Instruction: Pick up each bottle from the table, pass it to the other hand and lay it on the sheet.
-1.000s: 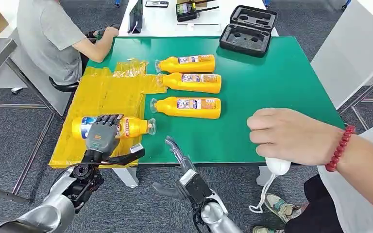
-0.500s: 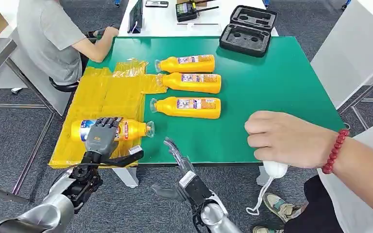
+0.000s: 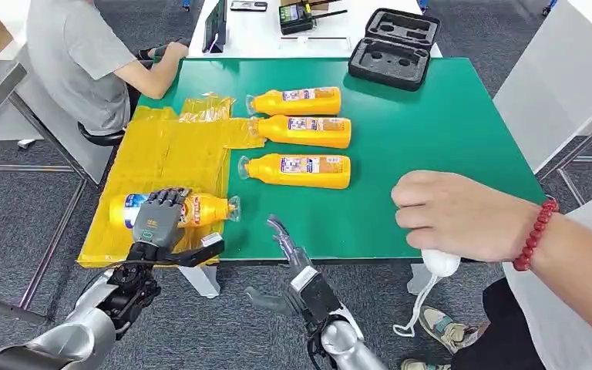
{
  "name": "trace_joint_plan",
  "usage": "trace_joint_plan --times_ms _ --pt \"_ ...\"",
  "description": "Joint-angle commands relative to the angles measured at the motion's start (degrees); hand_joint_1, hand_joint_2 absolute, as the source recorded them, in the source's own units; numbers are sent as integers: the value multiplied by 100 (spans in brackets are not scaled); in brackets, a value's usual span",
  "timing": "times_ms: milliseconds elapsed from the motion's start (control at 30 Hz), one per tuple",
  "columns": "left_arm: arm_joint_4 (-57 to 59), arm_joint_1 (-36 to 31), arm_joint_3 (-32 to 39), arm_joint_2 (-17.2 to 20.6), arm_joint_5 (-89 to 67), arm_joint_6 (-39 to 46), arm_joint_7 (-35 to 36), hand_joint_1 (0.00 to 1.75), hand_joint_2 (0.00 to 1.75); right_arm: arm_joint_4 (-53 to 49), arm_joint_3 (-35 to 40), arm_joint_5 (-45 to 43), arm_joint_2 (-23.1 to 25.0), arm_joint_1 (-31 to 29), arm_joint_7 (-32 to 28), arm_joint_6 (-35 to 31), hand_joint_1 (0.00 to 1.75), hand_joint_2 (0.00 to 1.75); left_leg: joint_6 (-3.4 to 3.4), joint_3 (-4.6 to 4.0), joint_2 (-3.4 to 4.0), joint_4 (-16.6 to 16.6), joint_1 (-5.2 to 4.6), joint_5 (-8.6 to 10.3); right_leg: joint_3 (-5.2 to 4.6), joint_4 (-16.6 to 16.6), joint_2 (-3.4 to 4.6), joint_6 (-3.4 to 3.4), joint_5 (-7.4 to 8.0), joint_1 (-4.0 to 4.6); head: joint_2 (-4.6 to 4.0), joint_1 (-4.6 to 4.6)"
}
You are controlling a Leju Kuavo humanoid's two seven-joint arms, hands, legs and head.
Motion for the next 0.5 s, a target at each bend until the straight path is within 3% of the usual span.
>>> trace_joint_plan --times_ms 33,500 --pt "398 -195 86 30 -14 239 -7 0 175 159 419 -54 -225 -232 17 -149 0 175 -10 14 4 3 10 -7 18 -4 3 -10 -3 11 0 0" --pt "382 -266 -20 -13 -36 232 20 0 175 111 583 12 -247 -245 17 -407 0 175 -10 12 2 4 9 -6 15 -2 1 -10 -3 10 0 0"
